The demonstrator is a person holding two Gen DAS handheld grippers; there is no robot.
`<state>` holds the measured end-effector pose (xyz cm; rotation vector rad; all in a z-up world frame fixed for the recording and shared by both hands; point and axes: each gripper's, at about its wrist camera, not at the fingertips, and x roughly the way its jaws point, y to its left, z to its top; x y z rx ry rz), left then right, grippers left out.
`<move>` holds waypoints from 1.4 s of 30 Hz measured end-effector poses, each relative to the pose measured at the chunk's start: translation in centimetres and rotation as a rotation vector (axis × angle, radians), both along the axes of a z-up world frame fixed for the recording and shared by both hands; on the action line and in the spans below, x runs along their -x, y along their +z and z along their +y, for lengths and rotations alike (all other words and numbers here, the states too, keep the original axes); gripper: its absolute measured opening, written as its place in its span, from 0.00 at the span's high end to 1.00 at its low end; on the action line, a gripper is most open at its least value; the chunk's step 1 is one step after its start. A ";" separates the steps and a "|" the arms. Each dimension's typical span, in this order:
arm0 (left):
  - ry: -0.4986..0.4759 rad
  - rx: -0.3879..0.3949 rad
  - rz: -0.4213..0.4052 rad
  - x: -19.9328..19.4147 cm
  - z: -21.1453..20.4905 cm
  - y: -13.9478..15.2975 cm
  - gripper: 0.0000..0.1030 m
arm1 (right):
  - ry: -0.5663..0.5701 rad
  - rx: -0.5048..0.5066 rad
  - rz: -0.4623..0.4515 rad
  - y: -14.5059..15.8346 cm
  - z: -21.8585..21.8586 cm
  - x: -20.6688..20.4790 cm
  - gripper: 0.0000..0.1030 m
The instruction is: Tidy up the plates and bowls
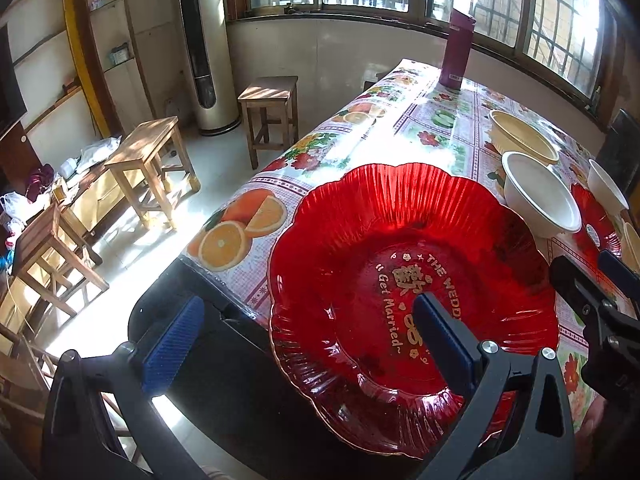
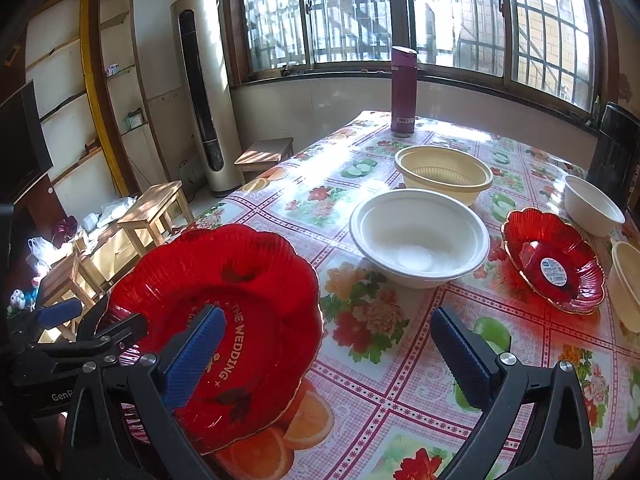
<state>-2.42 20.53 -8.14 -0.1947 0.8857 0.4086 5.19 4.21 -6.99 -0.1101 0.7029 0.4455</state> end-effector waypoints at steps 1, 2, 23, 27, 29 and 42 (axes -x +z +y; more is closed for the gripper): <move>-0.002 0.007 0.009 -0.2 0.0 -0.3 0.00 | -0.002 0.003 0.008 -0.3 0.1 -0.2 0.00; -0.004 0.014 0.017 -0.3 -0.1 -0.6 0.00 | -0.003 0.004 0.017 -0.5 0.2 -0.3 0.00; -0.093 0.042 0.074 -1.7 -0.6 -2.5 0.29 | 0.021 -0.063 0.227 -4.8 0.2 -3.0 0.72; -0.109 0.043 0.050 -1.8 -0.7 -2.3 0.50 | 0.032 -0.036 0.205 -4.6 0.8 -2.7 0.86; -0.107 0.040 0.048 -2.0 -0.6 -2.2 0.54 | 0.028 -0.057 0.223 -4.8 0.5 -3.1 0.88; -0.096 -0.014 0.012 -2.8 -0.7 -0.8 0.59 | 0.025 -0.057 0.173 -4.0 0.9 -3.2 0.85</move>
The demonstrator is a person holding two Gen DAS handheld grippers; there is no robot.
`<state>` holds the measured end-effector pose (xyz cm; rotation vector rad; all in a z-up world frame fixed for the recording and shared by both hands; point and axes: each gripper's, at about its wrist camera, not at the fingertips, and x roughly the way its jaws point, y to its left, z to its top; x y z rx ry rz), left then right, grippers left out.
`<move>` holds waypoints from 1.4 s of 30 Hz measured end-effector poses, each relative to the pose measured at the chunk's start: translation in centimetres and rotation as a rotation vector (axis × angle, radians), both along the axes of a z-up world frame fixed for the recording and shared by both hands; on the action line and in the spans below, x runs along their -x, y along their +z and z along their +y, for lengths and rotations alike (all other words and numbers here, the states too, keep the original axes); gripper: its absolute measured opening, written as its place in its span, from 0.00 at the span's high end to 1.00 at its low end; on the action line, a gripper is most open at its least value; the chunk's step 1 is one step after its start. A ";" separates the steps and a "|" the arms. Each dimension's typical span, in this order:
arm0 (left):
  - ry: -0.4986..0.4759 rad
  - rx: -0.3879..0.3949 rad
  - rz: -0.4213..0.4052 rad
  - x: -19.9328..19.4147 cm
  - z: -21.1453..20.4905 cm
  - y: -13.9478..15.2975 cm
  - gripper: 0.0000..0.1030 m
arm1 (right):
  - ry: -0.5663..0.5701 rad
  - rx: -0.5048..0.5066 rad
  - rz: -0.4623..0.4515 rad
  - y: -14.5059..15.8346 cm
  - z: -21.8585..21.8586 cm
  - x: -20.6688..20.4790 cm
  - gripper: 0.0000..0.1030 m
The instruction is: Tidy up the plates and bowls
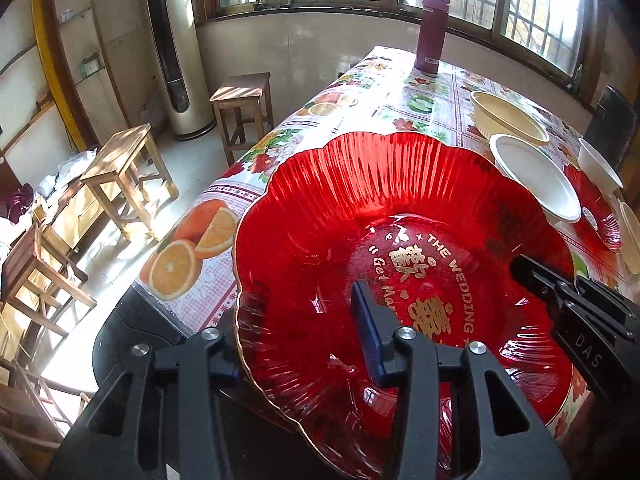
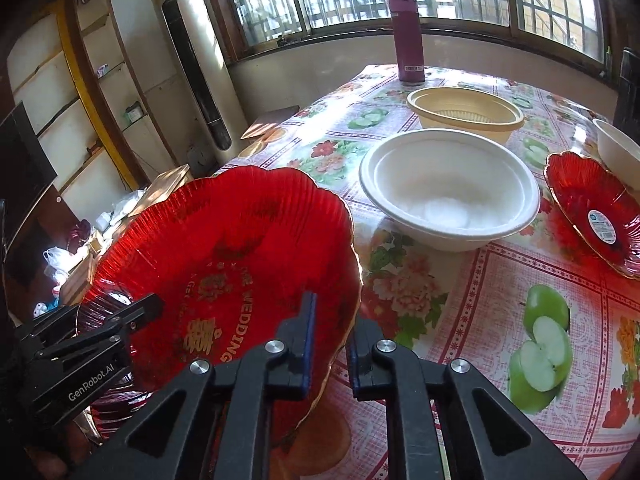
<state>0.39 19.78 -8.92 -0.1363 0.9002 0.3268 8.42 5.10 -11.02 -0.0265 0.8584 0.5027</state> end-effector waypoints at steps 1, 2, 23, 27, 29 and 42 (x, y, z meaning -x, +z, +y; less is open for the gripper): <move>0.004 -0.001 0.012 -0.1 0.1 -0.3 0.59 | 0.004 0.000 0.012 -0.2 0.1 -0.1 0.84; 0.012 0.007 0.027 -0.1 0.3 -0.7 0.59 | 0.006 0.000 0.024 -0.3 0.2 -0.2 0.84; -0.056 -0.188 -0.288 6.4 -4.3 7.5 0.20 | -0.121 -0.116 -0.187 4.6 -10.7 3.1 0.31; -0.227 -0.127 -0.225 3.6 -8.4 7.3 0.20 | -0.224 -0.169 -0.189 5.0 -15.9 3.1 0.26; -0.308 -0.073 -0.177 1.9 -10.6 7.0 0.20 | -0.278 -0.177 -0.178 5.0 -18.4 2.9 0.26; -0.544 0.174 0.115 -8.8 -21.8 4.5 0.20 | -0.380 -0.427 0.036 3.4 -29.4 -3.4 0.24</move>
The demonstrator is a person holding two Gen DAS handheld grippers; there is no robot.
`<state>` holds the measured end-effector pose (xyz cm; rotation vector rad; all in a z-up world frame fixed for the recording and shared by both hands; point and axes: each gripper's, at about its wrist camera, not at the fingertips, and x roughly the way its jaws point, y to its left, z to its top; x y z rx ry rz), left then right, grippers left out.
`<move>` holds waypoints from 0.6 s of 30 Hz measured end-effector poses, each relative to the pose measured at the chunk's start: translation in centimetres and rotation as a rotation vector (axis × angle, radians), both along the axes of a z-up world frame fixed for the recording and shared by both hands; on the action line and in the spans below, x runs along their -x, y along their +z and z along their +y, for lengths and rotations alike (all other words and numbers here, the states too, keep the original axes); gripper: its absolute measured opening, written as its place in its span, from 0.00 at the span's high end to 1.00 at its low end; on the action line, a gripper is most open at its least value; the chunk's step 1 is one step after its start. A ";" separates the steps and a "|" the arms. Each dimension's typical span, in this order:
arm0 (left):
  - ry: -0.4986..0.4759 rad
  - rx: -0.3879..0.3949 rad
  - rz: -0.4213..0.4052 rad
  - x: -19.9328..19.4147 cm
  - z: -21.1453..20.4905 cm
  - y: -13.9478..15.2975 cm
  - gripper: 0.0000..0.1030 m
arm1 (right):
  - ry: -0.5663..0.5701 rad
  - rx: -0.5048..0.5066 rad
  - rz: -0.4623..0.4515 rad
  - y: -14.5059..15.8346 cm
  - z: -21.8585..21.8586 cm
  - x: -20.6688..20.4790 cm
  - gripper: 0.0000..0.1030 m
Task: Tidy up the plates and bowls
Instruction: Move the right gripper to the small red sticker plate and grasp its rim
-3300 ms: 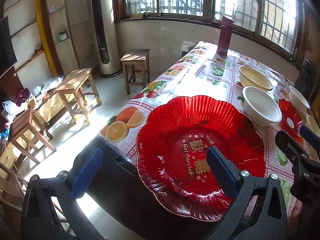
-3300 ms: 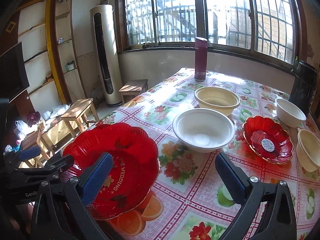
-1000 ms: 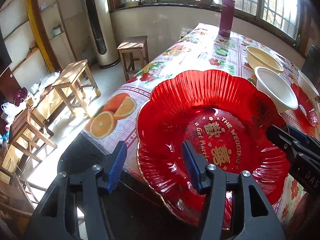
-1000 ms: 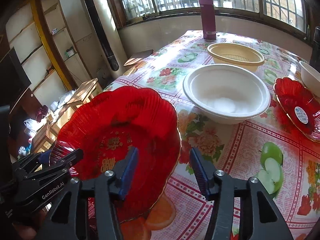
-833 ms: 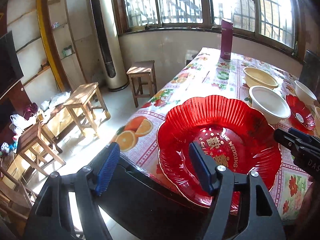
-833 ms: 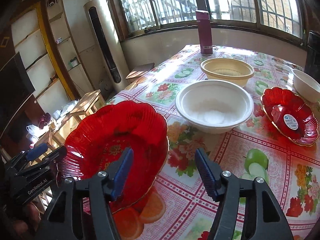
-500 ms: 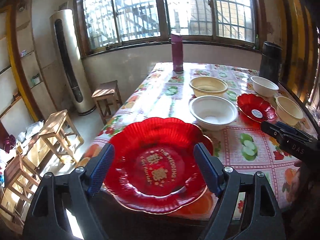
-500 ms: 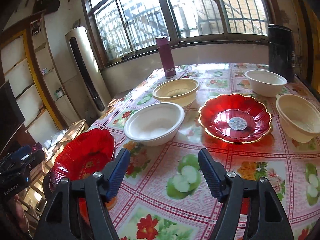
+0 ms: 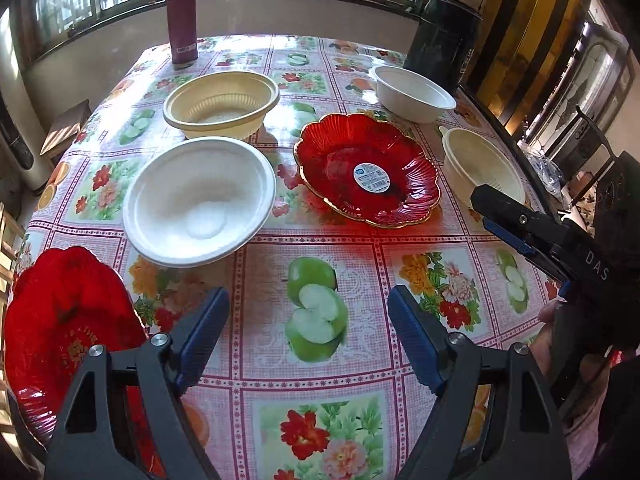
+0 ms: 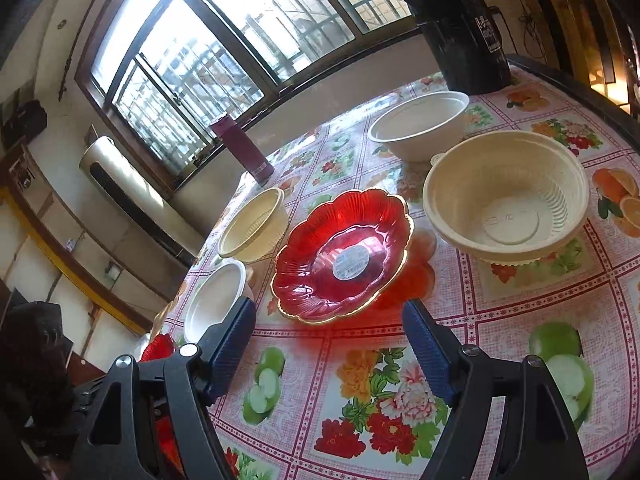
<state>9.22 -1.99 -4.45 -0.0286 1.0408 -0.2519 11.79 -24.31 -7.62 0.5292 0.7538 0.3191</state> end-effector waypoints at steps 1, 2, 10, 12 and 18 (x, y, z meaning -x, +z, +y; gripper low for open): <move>-0.004 0.011 0.028 -0.8 -0.4 -0.4 0.20 | 0.007 -0.016 0.020 -0.3 -0.2 -0.7 0.24; -0.013 0.029 0.058 -1.5 -0.8 -1.0 0.20 | 0.004 -0.036 0.034 -0.6 -0.6 -1.3 0.24; 0.026 0.217 0.263 -5.5 -2.3 -4.3 0.21 | -0.022 -0.173 0.114 -2.8 -2.2 -5.2 0.24; 0.050 0.243 0.277 -6.3 -2.5 -4.6 0.21 | -0.028 -0.186 0.119 -3.2 -2.3 -5.5 0.24; 0.102 0.308 0.314 -8.9 -2.4 -5.6 0.21 | -0.033 -0.208 0.138 -4.2 -2.7 -6.1 0.21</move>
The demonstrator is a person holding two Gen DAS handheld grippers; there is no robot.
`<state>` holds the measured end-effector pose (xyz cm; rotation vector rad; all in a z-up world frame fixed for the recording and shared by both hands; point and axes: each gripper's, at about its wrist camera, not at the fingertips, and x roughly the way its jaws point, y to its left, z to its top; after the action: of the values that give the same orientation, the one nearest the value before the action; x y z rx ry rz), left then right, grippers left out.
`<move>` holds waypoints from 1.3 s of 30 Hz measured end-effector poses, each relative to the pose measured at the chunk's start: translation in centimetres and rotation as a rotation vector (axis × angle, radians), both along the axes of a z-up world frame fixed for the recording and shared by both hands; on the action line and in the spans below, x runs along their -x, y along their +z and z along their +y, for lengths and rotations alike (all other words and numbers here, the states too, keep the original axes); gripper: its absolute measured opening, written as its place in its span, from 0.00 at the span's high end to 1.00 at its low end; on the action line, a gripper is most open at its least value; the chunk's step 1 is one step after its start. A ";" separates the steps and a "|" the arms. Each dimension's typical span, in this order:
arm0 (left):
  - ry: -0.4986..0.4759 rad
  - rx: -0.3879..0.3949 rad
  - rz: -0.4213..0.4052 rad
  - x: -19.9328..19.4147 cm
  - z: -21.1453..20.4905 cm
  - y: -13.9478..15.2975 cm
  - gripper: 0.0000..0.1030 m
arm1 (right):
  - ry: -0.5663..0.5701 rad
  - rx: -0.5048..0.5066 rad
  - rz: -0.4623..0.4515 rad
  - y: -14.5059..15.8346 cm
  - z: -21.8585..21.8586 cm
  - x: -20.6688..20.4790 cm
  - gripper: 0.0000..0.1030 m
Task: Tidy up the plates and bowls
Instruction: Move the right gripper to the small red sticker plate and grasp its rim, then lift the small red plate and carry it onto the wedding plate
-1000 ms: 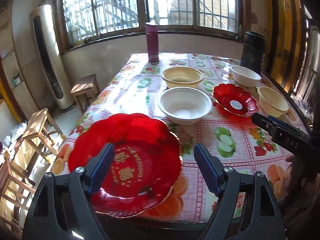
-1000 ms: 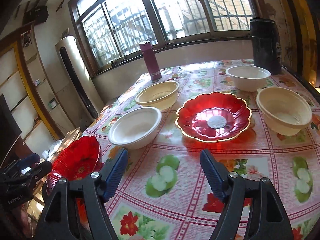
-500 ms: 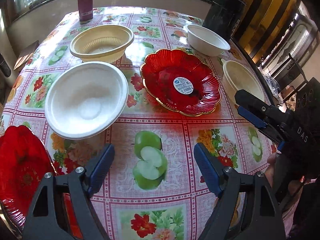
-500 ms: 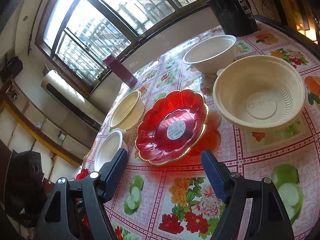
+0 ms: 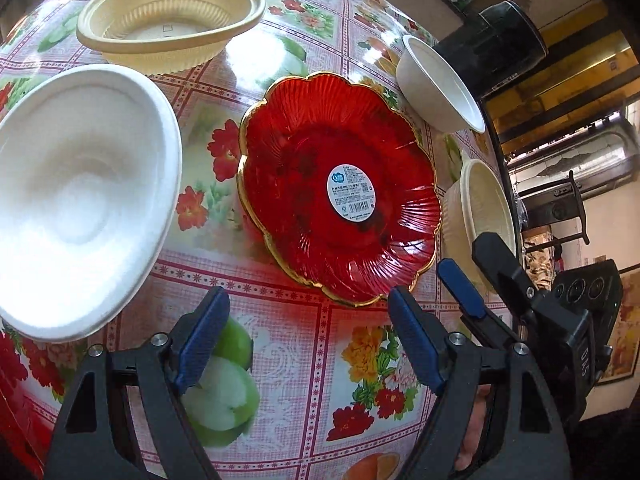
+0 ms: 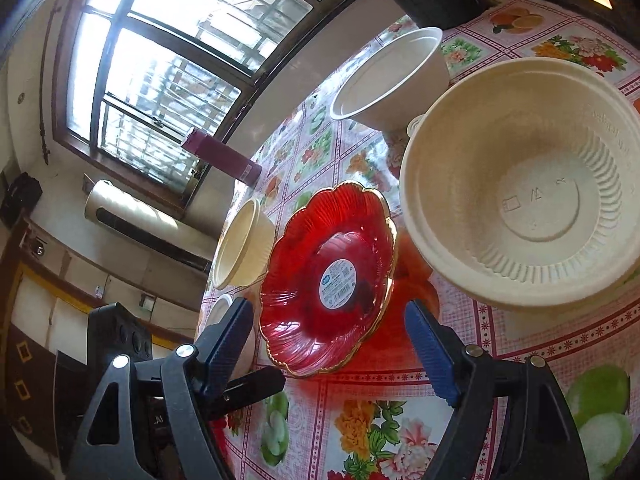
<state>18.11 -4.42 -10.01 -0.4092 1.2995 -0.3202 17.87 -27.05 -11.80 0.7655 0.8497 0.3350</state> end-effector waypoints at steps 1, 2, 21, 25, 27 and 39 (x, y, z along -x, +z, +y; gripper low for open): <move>0.009 0.008 0.009 -0.6 0.0 -0.3 0.21 | 0.000 -0.004 0.006 -0.1 -0.1 -0.2 0.21; 0.020 0.018 0.005 -0.9 0.1 -0.4 0.21 | -0.002 -0.009 0.010 -0.3 -0.1 -0.3 0.21; 0.069 0.042 -0.087 -3.1 -0.2 -0.9 0.53 | -0.010 -0.008 0.049 -1.2 0.5 -1.2 0.21; 0.064 0.016 -0.102 -2.8 0.0 -0.8 0.64 | -0.023 0.000 0.036 -1.1 0.3 -1.1 0.25; 0.060 0.003 -0.106 -2.8 0.1 -0.8 0.70 | -0.025 0.017 0.042 -1.2 0.4 -1.3 0.39; 0.052 -0.052 -0.137 -2.1 0.4 -1.2 0.90 | -0.044 0.075 0.085 -2.0 0.0 -1.4 0.86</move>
<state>20.18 -3.98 -11.20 -0.3696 1.1592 -0.2656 19.32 -27.09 -13.76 0.7312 0.9194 0.2313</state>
